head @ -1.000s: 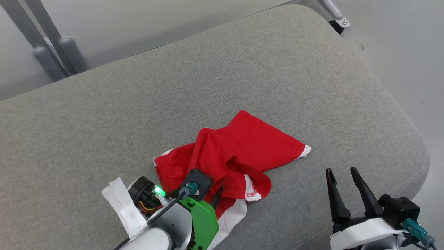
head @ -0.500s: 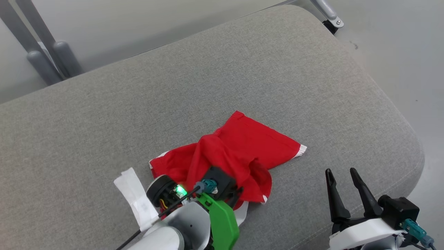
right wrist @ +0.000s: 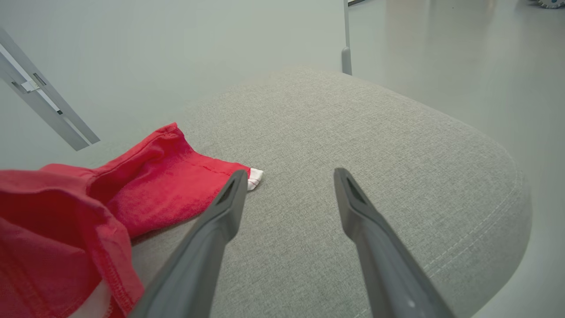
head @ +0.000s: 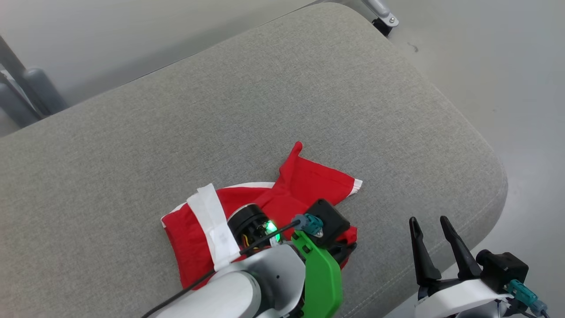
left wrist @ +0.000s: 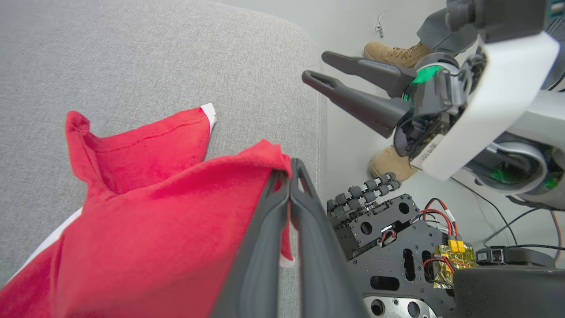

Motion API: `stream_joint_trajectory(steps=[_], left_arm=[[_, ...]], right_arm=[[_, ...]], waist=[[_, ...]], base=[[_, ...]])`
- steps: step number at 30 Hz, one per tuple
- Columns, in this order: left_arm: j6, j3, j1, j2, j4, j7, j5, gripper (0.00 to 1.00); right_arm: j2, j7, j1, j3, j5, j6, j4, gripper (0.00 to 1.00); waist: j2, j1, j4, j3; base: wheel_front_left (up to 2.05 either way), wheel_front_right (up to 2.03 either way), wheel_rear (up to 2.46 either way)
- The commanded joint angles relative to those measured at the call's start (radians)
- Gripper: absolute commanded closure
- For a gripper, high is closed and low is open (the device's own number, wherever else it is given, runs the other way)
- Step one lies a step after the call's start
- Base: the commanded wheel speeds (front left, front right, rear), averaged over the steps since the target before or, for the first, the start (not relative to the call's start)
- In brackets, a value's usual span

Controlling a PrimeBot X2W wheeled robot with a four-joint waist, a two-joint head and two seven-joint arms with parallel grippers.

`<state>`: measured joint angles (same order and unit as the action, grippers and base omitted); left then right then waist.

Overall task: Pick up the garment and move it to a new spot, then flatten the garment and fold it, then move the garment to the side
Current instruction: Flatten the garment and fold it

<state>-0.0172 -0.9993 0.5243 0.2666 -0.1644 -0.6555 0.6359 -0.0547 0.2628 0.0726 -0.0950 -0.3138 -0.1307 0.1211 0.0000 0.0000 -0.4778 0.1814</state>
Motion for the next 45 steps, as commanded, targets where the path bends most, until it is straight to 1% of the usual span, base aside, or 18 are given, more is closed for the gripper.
stream_joint_trajectory(steps=[1,4,7,11,13,15,16,18,19,20,21,24,29,31,35,37,41,45], left_arm=[[0.002,0.009,0.013,0.022,-0.006,-0.013,0.015,1.00],[-0.016,0.020,-0.012,0.016,0.022,-0.029,0.048,1.00],[-0.040,0.040,-0.014,-0.036,0.104,-0.009,0.076,1.00],[-0.076,0.075,0.017,-0.141,0.265,0.078,0.074,1.00],[-0.090,0.089,0.039,-0.170,0.354,0.130,0.063,0.92],[-0.105,0.102,0.068,-0.193,0.438,0.187,0.053,0.74],[-0.110,0.104,0.083,-0.201,0.481,0.217,0.045,0.68],[-0.112,0.102,0.107,-0.207,0.548,0.267,0.032,0.35],[-0.112,0.104,0.113,-0.207,0.573,0.285,0.033,0.40],[-0.103,0.103,0.118,-0.208,0.601,0.302,0.043,0.31],[-0.100,0.104,0.122,-0.210,0.617,0.316,0.052,0.00],[-0.084,0.096,0.132,-0.214,0.648,0.354,0.089,0.00],[-0.071,0.042,0.131,-0.215,0.588,0.410,0.125,0.00],[-0.066,0.010,0.133,-0.214,0.562,0.413,0.105,0.00],[-0.070,-0.014,0.101,-0.168,0.474,0.428,0.073,0.00],[-0.099,0.010,0.078,-0.134,0.415,0.475,0.059,0.00],[-0.184,0.068,-0.006,-0.061,0.322,0.559,0.053,0.00],[-0.240,0.129,-0.079,0.002,0.258,0.649,0.047,0.00]], right_arm=[[0.002,0.003,0.008,0.000,-0.004,0.000,-0.004,0.00],[0.002,0.003,0.010,0.004,-0.011,0.000,-0.007,0.00],[0.004,0.003,-0.002,-0.014,-0.014,0.000,-0.002,0.00],[0.003,0.003,-0.032,-0.038,-0.023,0.000,0.002,0.00],[0.003,0.003,-0.047,-0.050,-0.025,0.000,0.006,0.00],[0.003,0.003,-0.057,-0.057,-0.024,0.000,0.010,0.00],[0.003,0.003,-0.060,-0.058,-0.023,0.000,0.012,0.00],[0.003,0.003,-0.062,-0.059,-0.018,0.000,0.015,0.00],[0.003,0.003,-0.062,-0.057,-0.016,0.000,0.016,0.00],[0.003,0.003,-0.058,-0.053,-0.014,0.000,0.016,0.00],[0.003,0.003,-0.054,-0.049,-0.013,0.000,0.017,0.00],[0.003,0.003,-0.041,-0.040,-0.007,0.000,0.021,0.00],[0.003,0.003,-0.044,-0.035,-0.008,0.000,0.020,0.00],[0.003,0.003,-0.038,-0.028,-0.004,0.000,0.018,0.00],[0.003,0.003,-0.022,-0.010,0.008,0.000,0.010,0.00],[0.003,0.003,-0.013,0.001,0.013,0.000,0.002,0.00],[-0.020,0.003,0.005,0.027,0.035,0.000,-0.024,0.00],[-0.051,0.003,0.021,0.059,0.056,0.000,-0.058,0.00]], waist=[[0.0000,0.0000,-0.020,0.012],[0.0000,0.0000,-0.022,0.028],[0.0000,0.0000,-0.018,0.052],[0.0000,0.0000,-0.016,0.074],[0.0000,0.0000,-0.022,0.081],[0.0000,0.0000,-0.026,0.083],[0.0000,0.0000,-0.028,0.083],[0.0000,0.0000,-0.029,0.082],[0.0000,0.0000,-0.029,0.080],[0.0000,0.0000,-0.027,0.079],[0.0000,0.0000,-0.025,0.077],[0.0000,0.0000,-0.013,0.070],[0.0000,0.0000,0.006,0.056],[0.0000,0.0000,0.017,0.049],[0.0000,0.0000,0.047,0.031],[0.0000,0.0000,0.065,0.020],[0.0000,0.0000,0.114,-0.012],[0.0000,0.0000,0.178,-0.051]], base=[[0.00,0.00,0.00],[0.00,0.00,0.00],[0.00,0.00,0.00],[0.00,0.00,0.00],[0.00,0.00,0.00],[0.00,0.00,0.00],[0.00,0.00,0.00],[0.00,0.00,0.00],[0.00,0.00,0.00],[0.00,0.00,0.00],[0.00,0.00,0.00],[0.00,0.00,0.00],[0.00,0.00,0.00],[0.00,0.00,0.00],[0.00,0.00,0.00],[0.00,0.00,0.00],[0.00,0.00,0.00],[0.00,0.00,0.00]])
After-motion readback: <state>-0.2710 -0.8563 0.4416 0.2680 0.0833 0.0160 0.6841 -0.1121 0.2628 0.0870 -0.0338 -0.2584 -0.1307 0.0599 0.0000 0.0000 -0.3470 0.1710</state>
